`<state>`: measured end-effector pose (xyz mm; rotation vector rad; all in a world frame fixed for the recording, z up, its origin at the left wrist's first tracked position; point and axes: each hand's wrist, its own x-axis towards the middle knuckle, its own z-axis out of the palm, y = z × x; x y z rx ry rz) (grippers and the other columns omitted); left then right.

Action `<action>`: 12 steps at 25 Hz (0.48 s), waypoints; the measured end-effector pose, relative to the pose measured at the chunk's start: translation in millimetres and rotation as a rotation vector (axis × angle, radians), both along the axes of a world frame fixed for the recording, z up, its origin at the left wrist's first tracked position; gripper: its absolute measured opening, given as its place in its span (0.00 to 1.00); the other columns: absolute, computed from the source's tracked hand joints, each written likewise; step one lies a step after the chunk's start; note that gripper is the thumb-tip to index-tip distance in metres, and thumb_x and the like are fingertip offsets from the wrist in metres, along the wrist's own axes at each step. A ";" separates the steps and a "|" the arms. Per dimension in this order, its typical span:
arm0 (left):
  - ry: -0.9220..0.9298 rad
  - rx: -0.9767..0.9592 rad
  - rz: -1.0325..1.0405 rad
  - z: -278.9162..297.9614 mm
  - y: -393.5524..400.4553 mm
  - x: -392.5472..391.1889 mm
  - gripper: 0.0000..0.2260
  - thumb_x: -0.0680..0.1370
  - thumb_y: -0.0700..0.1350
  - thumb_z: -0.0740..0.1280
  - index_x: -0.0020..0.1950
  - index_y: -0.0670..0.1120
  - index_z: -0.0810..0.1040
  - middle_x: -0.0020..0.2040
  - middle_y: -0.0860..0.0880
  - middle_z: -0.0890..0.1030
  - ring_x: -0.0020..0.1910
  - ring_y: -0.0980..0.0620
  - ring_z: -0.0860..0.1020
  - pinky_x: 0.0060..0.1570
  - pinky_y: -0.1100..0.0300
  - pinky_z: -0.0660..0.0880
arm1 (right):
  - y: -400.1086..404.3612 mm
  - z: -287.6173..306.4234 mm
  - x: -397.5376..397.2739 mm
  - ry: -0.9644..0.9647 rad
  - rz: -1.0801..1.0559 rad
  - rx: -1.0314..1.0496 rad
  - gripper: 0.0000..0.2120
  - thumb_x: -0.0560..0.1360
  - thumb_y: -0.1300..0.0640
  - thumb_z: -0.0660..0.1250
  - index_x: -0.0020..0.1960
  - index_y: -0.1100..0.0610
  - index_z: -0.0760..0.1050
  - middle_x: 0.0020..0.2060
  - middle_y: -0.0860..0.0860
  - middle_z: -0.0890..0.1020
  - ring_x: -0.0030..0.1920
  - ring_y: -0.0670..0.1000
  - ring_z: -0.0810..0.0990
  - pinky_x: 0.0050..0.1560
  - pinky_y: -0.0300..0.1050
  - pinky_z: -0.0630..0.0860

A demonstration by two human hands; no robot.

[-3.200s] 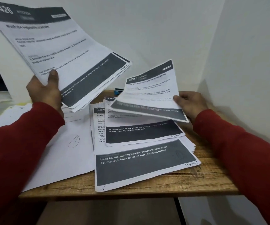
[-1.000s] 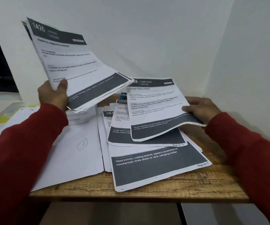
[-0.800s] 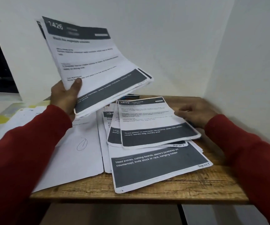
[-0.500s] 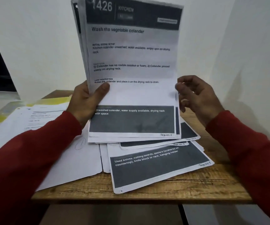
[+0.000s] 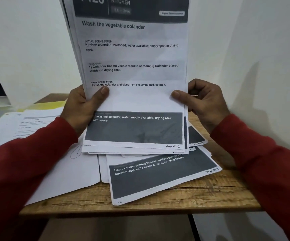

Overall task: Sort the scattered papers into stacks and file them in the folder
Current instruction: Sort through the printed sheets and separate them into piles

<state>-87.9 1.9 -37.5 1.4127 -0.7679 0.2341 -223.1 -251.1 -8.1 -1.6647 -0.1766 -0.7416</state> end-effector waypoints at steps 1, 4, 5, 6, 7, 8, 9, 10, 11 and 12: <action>0.007 -0.002 -0.009 0.3 -0.3 -0.7 0.06 0.76 0.53 0.70 0.49 0.54 0.85 0.48 0.56 0.86 0.47 0.57 0.83 0.48 0.62 0.79 | -0.1 0.9 -0.3 0.004 0.005 0.006 0.11 0.74 0.69 0.70 0.36 0.63 0.71 0.24 0.45 0.76 0.21 0.43 0.72 0.23 0.33 0.67; 0.031 -0.002 -0.013 2.0 -1.4 -2.1 0.07 0.78 0.53 0.70 0.49 0.52 0.85 0.46 0.56 0.86 0.46 0.56 0.84 0.46 0.62 0.79 | -5.5 -0.7 0.7 0.027 -0.006 -0.015 0.17 0.78 0.64 0.67 0.32 0.61 0.69 0.21 0.44 0.71 0.21 0.42 0.67 0.24 0.33 0.66; 0.047 0.000 -0.014 3.5 -2.3 -2.8 0.07 0.78 0.52 0.69 0.49 0.50 0.84 0.44 0.56 0.86 0.44 0.56 0.84 0.45 0.62 0.80 | -8.2 -2.7 1.8 0.043 -0.039 -0.042 0.19 0.80 0.62 0.66 0.31 0.61 0.68 0.21 0.43 0.69 0.22 0.42 0.65 0.25 0.33 0.65; 0.063 0.002 -0.019 5.5 -3.2 -3.6 0.09 0.76 0.51 0.68 0.50 0.48 0.82 0.43 0.55 0.86 0.43 0.56 0.84 0.44 0.62 0.80 | -11.1 -4.9 3.6 0.061 -0.081 -0.062 0.20 0.80 0.59 0.65 0.30 0.62 0.68 0.22 0.44 0.69 0.23 0.43 0.66 0.26 0.34 0.65; 0.078 0.003 -0.024 7.5 -3.4 -4.3 0.10 0.75 0.50 0.67 0.50 0.45 0.81 0.41 0.55 0.86 0.41 0.56 0.83 0.43 0.62 0.80 | -14.4 -6.8 5.8 0.077 -0.121 -0.056 0.20 0.81 0.57 0.65 0.33 0.65 0.71 0.25 0.48 0.72 0.24 0.46 0.68 0.27 0.36 0.67; 0.090 0.007 -0.023 9.4 -2.7 -4.9 0.10 0.76 0.49 0.67 0.49 0.43 0.80 0.39 0.55 0.86 0.39 0.57 0.83 0.42 0.62 0.80 | -17.9 -8.5 8.0 0.089 -0.155 -0.018 0.18 0.81 0.56 0.65 0.38 0.68 0.76 0.29 0.52 0.76 0.25 0.49 0.71 0.27 0.38 0.69; 0.096 0.013 -0.010 10.8 -1.0 -4.2 0.08 0.77 0.47 0.66 0.48 0.43 0.80 0.37 0.55 0.85 0.37 0.58 0.82 0.40 0.63 0.80 | -21.3 -8.9 9.3 0.090 -0.179 0.042 0.17 0.81 0.55 0.65 0.44 0.69 0.78 0.33 0.56 0.78 0.26 0.52 0.72 0.25 0.40 0.69; 0.102 0.020 0.012 11.8 1.4 -3.4 0.06 0.79 0.45 0.66 0.46 0.43 0.79 0.35 0.56 0.84 0.36 0.60 0.82 0.38 0.65 0.79 | -24.6 -8.3 9.9 0.086 -0.187 0.105 0.16 0.81 0.54 0.65 0.47 0.67 0.79 0.36 0.57 0.79 0.25 0.53 0.72 0.24 0.41 0.68; 0.111 0.020 0.030 11.8 3.3 -2.5 0.06 0.80 0.43 0.66 0.45 0.43 0.79 0.34 0.57 0.84 0.34 0.61 0.81 0.36 0.66 0.78 | -26.2 -6.3 9.0 0.085 -0.178 0.155 0.15 0.81 0.52 0.64 0.49 0.64 0.79 0.37 0.56 0.79 0.26 0.53 0.72 0.24 0.41 0.68; 0.132 0.008 0.036 11.1 4.8 -2.1 0.05 0.80 0.41 0.65 0.46 0.43 0.79 0.34 0.57 0.84 0.34 0.61 0.81 0.36 0.66 0.78 | -26.5 -5.6 8.2 0.097 -0.156 0.183 0.14 0.80 0.50 0.65 0.50 0.61 0.79 0.38 0.56 0.79 0.27 0.53 0.73 0.25 0.41 0.68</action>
